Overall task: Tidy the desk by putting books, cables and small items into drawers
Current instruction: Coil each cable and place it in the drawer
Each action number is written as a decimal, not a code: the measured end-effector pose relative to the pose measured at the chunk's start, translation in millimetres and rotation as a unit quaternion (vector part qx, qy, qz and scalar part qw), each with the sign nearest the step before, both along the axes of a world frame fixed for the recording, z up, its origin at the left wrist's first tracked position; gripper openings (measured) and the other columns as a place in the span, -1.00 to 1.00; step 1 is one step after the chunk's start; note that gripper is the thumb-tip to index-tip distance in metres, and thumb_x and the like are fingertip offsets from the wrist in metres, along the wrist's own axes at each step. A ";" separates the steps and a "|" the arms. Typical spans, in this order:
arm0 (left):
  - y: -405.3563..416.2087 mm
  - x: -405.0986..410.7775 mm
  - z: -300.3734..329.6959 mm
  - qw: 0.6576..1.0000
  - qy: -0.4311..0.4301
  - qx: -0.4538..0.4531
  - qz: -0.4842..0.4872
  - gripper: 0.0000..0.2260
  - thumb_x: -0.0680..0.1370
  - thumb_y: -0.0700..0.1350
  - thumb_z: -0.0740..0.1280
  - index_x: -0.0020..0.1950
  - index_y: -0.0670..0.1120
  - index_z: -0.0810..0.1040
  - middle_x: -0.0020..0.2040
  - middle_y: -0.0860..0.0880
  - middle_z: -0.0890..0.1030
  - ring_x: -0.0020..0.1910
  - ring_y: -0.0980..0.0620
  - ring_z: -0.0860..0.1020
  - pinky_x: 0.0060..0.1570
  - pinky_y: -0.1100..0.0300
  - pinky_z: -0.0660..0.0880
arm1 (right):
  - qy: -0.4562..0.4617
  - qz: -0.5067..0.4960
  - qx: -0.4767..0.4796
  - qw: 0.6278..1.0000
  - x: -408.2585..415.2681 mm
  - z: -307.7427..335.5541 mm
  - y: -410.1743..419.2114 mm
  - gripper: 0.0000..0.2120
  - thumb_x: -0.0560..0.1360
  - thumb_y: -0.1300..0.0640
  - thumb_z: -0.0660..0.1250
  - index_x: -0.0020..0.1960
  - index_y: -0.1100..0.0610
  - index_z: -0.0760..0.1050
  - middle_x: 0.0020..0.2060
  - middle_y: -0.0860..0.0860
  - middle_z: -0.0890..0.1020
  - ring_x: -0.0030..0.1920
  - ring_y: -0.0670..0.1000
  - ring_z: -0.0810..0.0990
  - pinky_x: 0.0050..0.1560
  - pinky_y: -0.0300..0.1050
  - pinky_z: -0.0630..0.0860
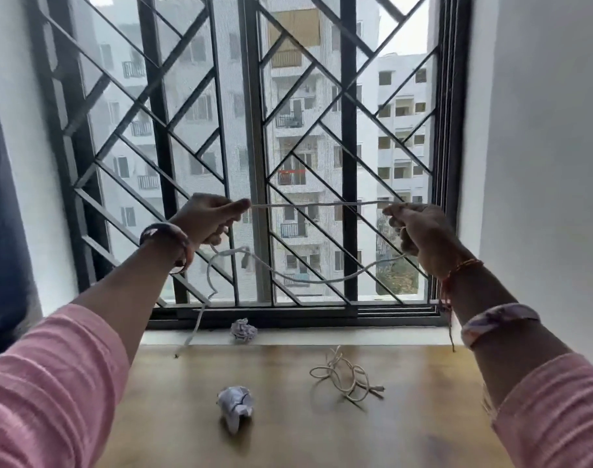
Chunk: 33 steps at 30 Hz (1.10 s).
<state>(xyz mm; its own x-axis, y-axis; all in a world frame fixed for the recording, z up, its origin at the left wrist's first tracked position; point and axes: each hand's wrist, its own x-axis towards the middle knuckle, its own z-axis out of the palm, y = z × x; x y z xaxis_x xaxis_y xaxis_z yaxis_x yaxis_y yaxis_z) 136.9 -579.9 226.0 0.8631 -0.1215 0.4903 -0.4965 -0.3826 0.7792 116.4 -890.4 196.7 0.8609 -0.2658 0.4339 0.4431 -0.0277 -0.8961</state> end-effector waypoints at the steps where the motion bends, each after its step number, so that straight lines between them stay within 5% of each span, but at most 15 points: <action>1: -6.2 -0.2 3.1 0.998 0.001 -0.057 -0.002 -0.71 0.39 0.06 0.38 -0.34 -0.12 0.44 -0.56 0.08 0.32 -0.60 0.17 0.22 -0.63 0.36 0.23 | 0.013 0.002 -0.024 1.000 -0.5 -5.5 -0.2 -0.82 0.57 0.18 0.22 -0.17 0.18 0.53 -0.36 0.03 0.40 -0.62 -0.18 0.23 -0.64 -0.38 0.15; 4: -23.0 -2.7 16.8 0.993 -0.032 -0.112 0.004 -0.70 0.49 -0.01 0.37 -0.37 -0.12 0.42 -0.54 0.04 0.26 -0.62 0.16 0.17 -0.65 0.39 0.14 | 0.071 0.022 -0.125 0.989 -4.1 -21.8 1.8 -0.83 0.56 0.18 0.23 -0.09 0.24 0.54 -0.28 0.05 0.46 -0.54 -0.14 0.32 -0.59 -0.31 0.29; 7: -39.2 -7.2 27.2 0.993 -0.113 -0.025 0.025 -0.69 0.49 -0.02 0.37 -0.36 -0.15 0.43 -0.58 0.06 0.26 -0.66 0.17 0.17 -0.65 0.39 0.17 | 0.107 0.060 -0.171 0.978 -10.2 -32.2 6.0 -0.89 0.51 0.22 0.31 -0.02 0.26 0.52 -0.24 0.11 0.55 -0.46 -0.07 0.42 -0.46 -0.21 0.44; 9: -50.7 -10.8 30.7 0.986 -0.161 0.023 0.047 -0.68 0.49 -0.01 0.37 -0.40 -0.13 0.45 -0.68 0.10 0.26 -0.70 0.20 0.18 -0.62 0.39 0.19 | 0.129 0.041 -0.200 0.971 -11.8 -36.9 5.5 -0.70 0.48 0.20 0.36 0.16 0.28 0.43 -0.11 0.18 0.56 -0.27 0.03 0.53 -0.24 -0.08 0.52; 12: -67.7 -13.6 29.4 0.990 -0.132 0.012 0.043 -0.69 0.51 0.00 0.33 -0.40 -0.08 0.45 -0.59 0.07 0.28 -0.67 0.18 0.19 -0.61 0.38 0.20 | 0.098 -0.157 -0.400 0.898 -12.1 -44.9 9.3 -0.33 0.40 0.02 0.44 0.36 0.26 0.24 0.20 0.24 0.47 0.17 0.22 0.46 0.17 0.07 0.44; 14: -80.4 -15.0 24.6 0.998 -0.050 -0.037 -0.004 -0.70 0.53 -0.01 0.32 -0.36 -0.10 0.45 -0.49 0.02 0.27 -0.62 0.14 0.20 -0.65 0.38 0.19 | -0.050 -0.245 -0.452 0.856 -19.4 -44.5 22.2 -0.29 0.37 -0.02 0.44 0.40 0.20 0.24 0.28 0.20 0.44 0.27 0.22 0.40 0.26 0.10 0.37; 16: -94.4 -15.2 17.3 0.995 0.022 -0.075 -0.056 -0.72 0.54 -0.04 0.31 -0.33 -0.13 0.44 -0.47 0.01 0.26 -0.65 0.18 0.20 -0.68 0.40 0.17 | -0.167 -0.193 -0.449 0.856 -29.7 -38.8 43.1 -0.40 0.40 0.03 0.43 0.37 0.12 0.32 0.24 0.12 0.51 0.23 0.14 0.46 0.22 0.06 0.40; 20: -116.2 -10.9 6.3 0.988 0.051 -0.095 -0.113 -0.70 0.53 -0.06 0.32 -0.36 -0.15 0.43 -0.58 0.08 0.24 -0.69 0.20 0.15 -0.68 0.42 0.12 | -0.124 0.031 -0.418 0.899 -33.5 -37.9 79.2 -0.58 0.44 0.18 0.40 0.28 0.10 0.45 -0.02 0.05 0.64 -0.16 -0.09 0.57 -0.11 -0.23 0.51; 23: -107.7 -3.6 4.9 0.993 0.017 -0.084 -0.084 -0.71 0.51 -0.04 0.34 -0.37 -0.14 0.45 -0.62 0.11 0.25 -0.69 0.19 0.15 -0.68 0.41 0.14 | -0.164 0.017 -0.351 0.922 -21.7 -48.0 78.8 -0.90 0.43 0.31 0.39 -0.06 0.25 0.61 -0.29 0.00 0.64 -0.37 -0.18 0.55 -0.32 -0.29 0.49; 27: -86.2 5.4 -1.6 0.998 -0.064 -0.019 0.009 -0.71 0.51 -0.02 0.34 -0.38 -0.09 0.47 -0.62 0.10 0.31 -0.70 0.20 0.19 -0.64 0.38 0.19 | -0.223 -0.012 -0.227 0.948 -18.0 -56.5 79.8 -0.88 0.30 0.26 0.52 -0.17 0.22 0.67 -0.38 -0.06 0.65 -0.48 -0.23 0.57 -0.45 -0.43 0.43; 30: -70.0 7.8 -7.0 0.989 -0.128 0.013 0.078 -0.70 0.53 -0.06 0.32 -0.38 -0.13 0.47 -0.73 0.16 0.33 -0.75 0.21 0.27 -0.67 0.45 0.21 | -0.302 -0.090 -0.265 0.911 -14.6 -63.7 80.2 -0.85 0.26 0.15 0.53 -0.20 0.18 0.68 -0.29 0.02 0.71 -0.32 -0.14 0.66 -0.29 -0.28 0.57; 33: -44.6 13.1 -7.9 0.992 -0.080 -0.039 0.094 -0.71 0.51 -0.02 0.34 -0.33 -0.17 0.50 -0.67 0.12 0.33 -0.68 0.19 0.22 -0.68 0.38 0.20 | -0.296 -0.114 -0.362 0.876 -7.9 -80.1 67.6 -0.90 0.26 0.19 0.53 -0.22 0.17 0.68 -0.29 0.04 0.71 -0.28 -0.09 0.68 -0.20 -0.20 0.60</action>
<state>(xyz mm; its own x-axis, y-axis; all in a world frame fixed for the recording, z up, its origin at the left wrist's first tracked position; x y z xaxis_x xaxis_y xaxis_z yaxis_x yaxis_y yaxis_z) 150.0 -624.5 218.1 0.7772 0.0774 0.6245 -0.5420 -0.4219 0.7268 108.6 -822.8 116.6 0.3880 0.1288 0.9126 0.7334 -0.6429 -0.2211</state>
